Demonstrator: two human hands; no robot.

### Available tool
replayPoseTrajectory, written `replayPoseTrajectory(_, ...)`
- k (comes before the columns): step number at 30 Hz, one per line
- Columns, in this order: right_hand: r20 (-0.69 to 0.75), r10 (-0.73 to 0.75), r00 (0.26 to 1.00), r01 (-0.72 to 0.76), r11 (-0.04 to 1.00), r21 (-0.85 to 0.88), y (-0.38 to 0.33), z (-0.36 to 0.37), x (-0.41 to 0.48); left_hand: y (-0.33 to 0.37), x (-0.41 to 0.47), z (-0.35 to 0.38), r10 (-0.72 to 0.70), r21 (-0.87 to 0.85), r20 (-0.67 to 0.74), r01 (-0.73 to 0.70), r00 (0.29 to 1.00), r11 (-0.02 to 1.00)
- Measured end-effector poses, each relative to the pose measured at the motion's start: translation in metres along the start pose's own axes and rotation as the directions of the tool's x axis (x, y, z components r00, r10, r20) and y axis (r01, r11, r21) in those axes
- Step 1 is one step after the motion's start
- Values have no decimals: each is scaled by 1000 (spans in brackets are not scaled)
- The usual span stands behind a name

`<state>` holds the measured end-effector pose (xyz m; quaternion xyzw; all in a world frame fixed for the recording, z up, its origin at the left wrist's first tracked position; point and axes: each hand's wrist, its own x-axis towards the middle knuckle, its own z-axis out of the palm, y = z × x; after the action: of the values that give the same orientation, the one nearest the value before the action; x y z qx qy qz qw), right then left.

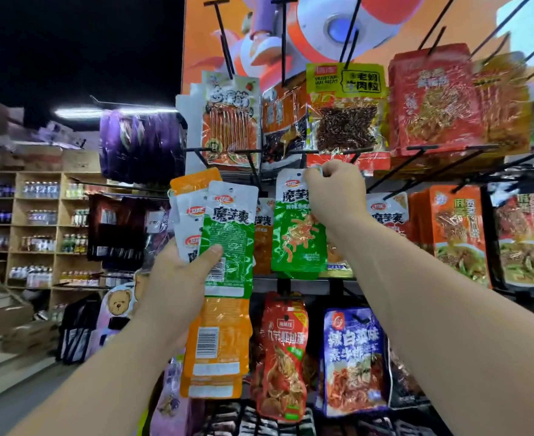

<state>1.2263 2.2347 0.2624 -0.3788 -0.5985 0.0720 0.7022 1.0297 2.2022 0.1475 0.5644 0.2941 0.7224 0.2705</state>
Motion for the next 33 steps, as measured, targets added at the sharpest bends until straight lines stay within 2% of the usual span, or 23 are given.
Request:
replayPoseTrajectory(7,-7,-66,998,66,995,-72,6,-6,0,2,2,-3,-67,-27,47,68,997,997)
replayPoseTrajectory(20,-21,-132,991,126,976,-176,10,-4,3,3,-2,-10,-78,-38,89,82,993,996)
replayPoseTrajectory(28,17,-13,1000,18,949,-315,24,-3,5,3,1,-11,-76,-14,63,77,995,997)
replayPoseTrajectory(31,47,-3,999,21,918,-397,33,-1,9,2,2,-9,-79,-20,66,80,995,997)
replayPoseTrajectory(33,58,-9,998,31,920,-390,37,-3,8,2,3,-9,-80,-21,69,81,994,996)
